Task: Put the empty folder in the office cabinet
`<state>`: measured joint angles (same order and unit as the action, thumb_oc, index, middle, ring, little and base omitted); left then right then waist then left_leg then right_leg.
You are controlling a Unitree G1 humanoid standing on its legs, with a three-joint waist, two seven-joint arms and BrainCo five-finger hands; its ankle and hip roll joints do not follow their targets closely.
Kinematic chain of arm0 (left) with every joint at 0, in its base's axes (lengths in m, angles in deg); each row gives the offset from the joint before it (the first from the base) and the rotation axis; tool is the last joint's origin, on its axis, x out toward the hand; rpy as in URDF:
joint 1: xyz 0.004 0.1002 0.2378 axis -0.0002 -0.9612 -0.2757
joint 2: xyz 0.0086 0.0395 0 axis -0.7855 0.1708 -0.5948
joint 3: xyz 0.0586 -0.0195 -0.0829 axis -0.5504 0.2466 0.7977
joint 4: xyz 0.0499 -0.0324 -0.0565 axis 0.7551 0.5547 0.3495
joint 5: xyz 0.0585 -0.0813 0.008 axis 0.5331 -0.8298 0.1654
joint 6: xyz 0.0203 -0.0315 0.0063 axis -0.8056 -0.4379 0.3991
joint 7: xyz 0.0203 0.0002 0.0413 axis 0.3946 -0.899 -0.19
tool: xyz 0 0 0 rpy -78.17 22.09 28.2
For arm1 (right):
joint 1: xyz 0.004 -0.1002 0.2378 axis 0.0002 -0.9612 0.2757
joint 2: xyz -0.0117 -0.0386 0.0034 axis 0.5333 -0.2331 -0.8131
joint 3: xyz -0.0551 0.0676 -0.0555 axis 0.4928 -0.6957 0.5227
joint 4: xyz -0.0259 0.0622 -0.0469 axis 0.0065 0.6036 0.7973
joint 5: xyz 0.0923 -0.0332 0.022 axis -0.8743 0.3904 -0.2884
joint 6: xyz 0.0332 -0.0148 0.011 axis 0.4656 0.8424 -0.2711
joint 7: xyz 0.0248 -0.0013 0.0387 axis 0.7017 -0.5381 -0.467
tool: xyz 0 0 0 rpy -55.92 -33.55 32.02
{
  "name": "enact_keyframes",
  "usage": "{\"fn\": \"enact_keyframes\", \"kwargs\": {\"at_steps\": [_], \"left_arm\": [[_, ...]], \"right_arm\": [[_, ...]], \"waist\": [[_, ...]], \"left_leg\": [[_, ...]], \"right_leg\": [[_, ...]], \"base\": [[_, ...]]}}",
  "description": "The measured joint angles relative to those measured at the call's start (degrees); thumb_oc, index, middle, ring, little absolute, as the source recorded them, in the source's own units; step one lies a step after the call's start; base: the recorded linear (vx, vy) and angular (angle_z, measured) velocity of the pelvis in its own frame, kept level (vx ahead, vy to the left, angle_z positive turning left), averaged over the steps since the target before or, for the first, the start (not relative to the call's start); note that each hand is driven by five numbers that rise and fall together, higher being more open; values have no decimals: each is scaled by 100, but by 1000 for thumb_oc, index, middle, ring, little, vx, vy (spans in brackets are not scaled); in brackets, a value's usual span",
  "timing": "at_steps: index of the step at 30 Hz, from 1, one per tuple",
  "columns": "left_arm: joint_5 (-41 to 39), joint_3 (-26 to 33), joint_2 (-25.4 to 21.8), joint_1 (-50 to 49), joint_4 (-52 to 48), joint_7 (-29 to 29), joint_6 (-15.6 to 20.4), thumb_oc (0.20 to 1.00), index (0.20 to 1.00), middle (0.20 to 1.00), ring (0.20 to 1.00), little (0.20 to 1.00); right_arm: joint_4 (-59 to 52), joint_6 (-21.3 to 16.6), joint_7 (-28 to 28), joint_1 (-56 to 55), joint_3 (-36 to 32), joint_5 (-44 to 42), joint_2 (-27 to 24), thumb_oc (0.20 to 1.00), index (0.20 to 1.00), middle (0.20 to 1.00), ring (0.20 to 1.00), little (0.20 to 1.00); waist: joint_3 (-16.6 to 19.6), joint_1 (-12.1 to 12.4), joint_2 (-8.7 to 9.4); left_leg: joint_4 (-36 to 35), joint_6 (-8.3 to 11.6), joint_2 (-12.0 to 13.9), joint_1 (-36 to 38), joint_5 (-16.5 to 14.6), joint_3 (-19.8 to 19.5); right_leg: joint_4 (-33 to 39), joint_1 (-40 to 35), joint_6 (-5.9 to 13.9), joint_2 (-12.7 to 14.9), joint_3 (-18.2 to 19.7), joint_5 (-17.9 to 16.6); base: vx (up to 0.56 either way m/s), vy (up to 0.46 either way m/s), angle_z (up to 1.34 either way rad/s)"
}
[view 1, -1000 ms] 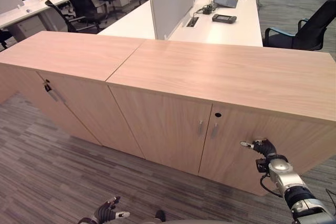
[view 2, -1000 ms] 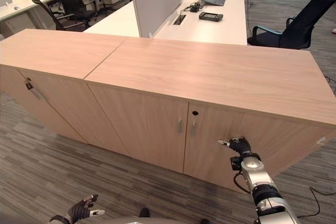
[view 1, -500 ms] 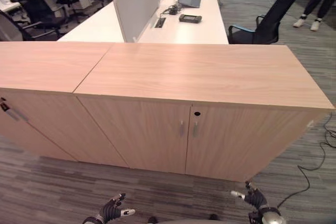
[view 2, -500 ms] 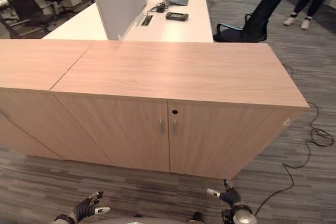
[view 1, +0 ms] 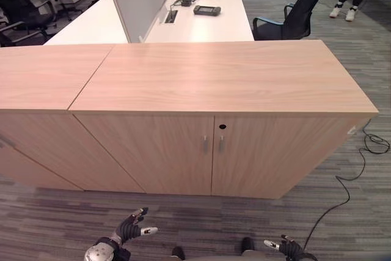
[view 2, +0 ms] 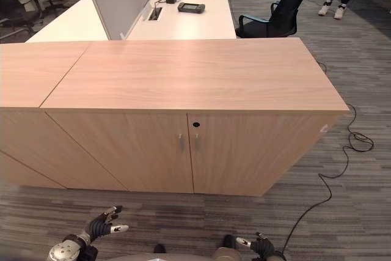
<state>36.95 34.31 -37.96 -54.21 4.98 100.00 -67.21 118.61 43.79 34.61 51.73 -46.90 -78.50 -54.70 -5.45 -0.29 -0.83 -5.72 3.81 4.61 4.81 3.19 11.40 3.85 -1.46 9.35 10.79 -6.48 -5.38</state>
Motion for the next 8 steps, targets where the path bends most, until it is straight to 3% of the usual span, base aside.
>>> {"fn": "enact_keyframes", "kwargs": {"at_steps": [2, 8], "left_arm": [[-57, -4, 182, 138, 470, -107, -31, 1000, 1000, 1000, 1000, 1000], [-88, -63, 294, 36, 432, -180, -20, 1000, 1000, 1000, 1000, 1000]], "right_arm": [[75, 16, -9, -21, 30, 2, 3, 1000, 1000, 1000, 1000, 1000], [135, 12, -10, 77, 128, 9, -134, 1000, 1000, 1000, 1000, 1000]], "waist": [[112, 31, -23], [212, 80, -76]], "left_leg": [[0, 15, 8, 15, 8, -65], [1, 25, 30, 181, -1, -96]], "right_leg": [[141, -59, -21, -35, 11, -6], [153, -261, -90, -62, -41, 7]], "base": [[84, -53, 24], [42, -44, 3]]}}
